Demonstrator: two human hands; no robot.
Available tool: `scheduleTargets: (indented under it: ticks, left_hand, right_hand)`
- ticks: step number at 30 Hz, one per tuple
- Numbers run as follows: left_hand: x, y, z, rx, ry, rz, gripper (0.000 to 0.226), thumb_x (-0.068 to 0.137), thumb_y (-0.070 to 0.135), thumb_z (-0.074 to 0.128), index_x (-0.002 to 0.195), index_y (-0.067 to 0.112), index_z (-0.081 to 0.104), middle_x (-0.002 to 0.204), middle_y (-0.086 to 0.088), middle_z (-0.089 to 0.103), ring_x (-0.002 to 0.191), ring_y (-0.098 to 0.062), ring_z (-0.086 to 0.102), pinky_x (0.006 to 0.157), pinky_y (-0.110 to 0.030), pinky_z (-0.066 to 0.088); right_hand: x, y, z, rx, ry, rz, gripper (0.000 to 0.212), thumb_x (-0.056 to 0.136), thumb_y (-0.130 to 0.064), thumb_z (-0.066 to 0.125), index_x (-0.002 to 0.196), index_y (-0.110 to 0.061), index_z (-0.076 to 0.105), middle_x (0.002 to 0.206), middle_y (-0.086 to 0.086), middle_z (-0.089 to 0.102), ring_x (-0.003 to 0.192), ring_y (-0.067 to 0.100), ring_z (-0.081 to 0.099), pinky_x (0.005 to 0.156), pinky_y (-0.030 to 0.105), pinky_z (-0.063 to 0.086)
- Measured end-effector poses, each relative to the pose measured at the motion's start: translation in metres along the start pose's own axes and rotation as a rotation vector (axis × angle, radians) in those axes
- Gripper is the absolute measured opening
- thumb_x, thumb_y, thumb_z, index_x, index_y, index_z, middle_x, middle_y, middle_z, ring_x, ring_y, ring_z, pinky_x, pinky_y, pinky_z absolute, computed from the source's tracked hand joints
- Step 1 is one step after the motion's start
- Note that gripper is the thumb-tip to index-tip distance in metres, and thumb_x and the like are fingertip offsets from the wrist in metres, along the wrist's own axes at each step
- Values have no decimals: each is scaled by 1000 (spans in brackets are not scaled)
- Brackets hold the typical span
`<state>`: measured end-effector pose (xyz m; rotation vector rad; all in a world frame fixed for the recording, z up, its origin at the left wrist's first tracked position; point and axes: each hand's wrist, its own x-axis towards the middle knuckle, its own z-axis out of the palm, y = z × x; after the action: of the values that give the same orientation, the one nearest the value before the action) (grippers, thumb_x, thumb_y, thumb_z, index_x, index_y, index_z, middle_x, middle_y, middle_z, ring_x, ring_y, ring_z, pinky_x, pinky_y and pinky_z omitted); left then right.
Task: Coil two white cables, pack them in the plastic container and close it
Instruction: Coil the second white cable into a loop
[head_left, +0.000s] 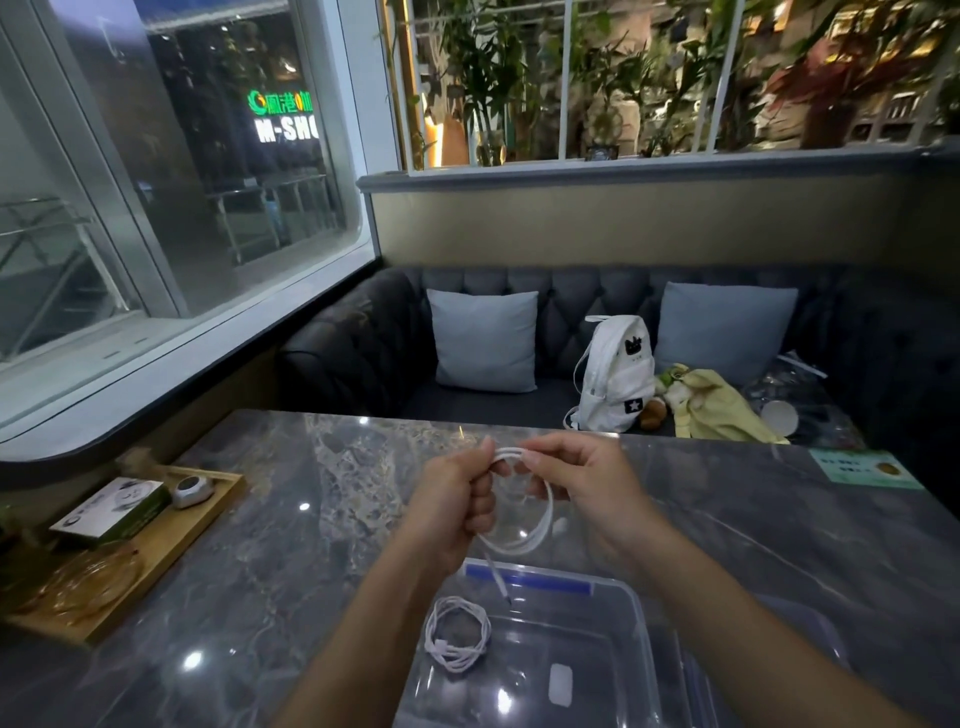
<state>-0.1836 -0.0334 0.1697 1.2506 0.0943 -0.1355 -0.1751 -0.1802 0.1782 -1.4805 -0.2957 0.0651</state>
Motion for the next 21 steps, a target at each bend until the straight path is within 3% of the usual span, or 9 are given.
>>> scheduleTargets:
  ticks: [3,6,9,11,16,18,21]
  left_hand:
    - [2,-2,5,153,100,177,34,94,22,47,67,6,60,37,10,32,31,-2,25,31,-14,21]
    - [3,-4,10,281,161,305,35,93,20,50,63,10,63,33,11,34,31,-1,27,33,-15,24]
    - [4,-7,15,521,222,476,35,92,19,51,66,1,66,30,12,41,32,0,36,38,-11,29]
    - [5,-9,19,640,257,570,35,92,17,52,68,-4,66,33,15,47,38,4,44,42,-8,31]
    - [6,-13,21,601,283,579,36,92,15,51,67,-7,64,33,12,44,36,4,42,44,-13,32]
    - [5,-16,24,521,261,519,36,93,16,49,63,3,64,32,12,44,34,2,40,41,-20,32]
    - [2,-18,30,389,239,416,36,94,18,49,62,12,63,30,10,39,31,0,33,38,-17,28]
  right_hand:
    - [-1,-2,-15,-129,-48,36,16,81,-4,64,79,-18,71,68,0,70,61,5,63,60,16,48]
    - [-4,-2,-30,-415,-85,43,7,80,-6,65,76,-6,71,67,5,66,62,9,59,63,20,46]
    - [-7,-2,-38,-731,-184,79,18,82,-16,65,65,-14,66,57,-2,55,51,7,46,53,19,37]
    - [-9,-6,-42,-790,-224,106,20,83,-17,65,63,-13,63,52,-4,53,48,5,46,51,19,37]
    - [-22,-18,-46,-201,-215,120,13,80,1,63,68,-5,66,58,4,68,57,14,65,55,18,52]
    - [-25,-20,-44,9,-205,97,12,78,7,61,73,-2,67,61,7,70,62,16,68,58,20,55]
    - [-27,-16,-38,105,-153,63,13,76,10,61,73,-1,66,59,7,70,61,17,69,57,21,56]
